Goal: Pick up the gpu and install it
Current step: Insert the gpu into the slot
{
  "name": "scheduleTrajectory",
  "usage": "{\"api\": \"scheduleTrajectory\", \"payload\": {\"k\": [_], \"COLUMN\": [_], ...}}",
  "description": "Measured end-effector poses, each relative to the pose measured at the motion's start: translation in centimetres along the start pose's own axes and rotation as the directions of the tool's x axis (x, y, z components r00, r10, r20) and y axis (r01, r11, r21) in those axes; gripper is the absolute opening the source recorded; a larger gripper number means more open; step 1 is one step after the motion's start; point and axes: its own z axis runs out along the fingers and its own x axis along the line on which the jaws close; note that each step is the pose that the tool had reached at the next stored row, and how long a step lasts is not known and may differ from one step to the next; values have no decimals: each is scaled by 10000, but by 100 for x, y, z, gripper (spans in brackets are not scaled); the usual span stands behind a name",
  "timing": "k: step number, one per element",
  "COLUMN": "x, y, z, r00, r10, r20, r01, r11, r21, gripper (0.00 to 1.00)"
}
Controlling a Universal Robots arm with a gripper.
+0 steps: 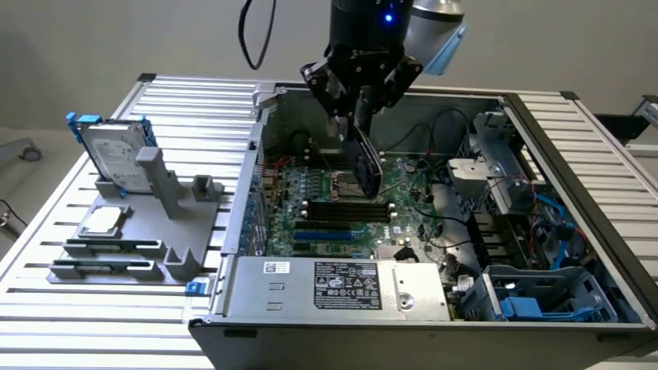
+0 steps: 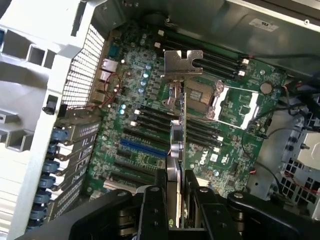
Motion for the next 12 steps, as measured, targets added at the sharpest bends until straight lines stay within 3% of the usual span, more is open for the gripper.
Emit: {"api": "scheduleTrajectory", "payload": {"k": [6, 12], "x": [0, 1], "y": [-1, -1], "z": [49, 98], "r00": [9941, 9763], "r10": [-1084, -2163], "r20": [-9, -17], "r01": [1084, 2163], "r11": [9941, 9763], "r21": [-8, -17], "gripper": [26, 26]}}
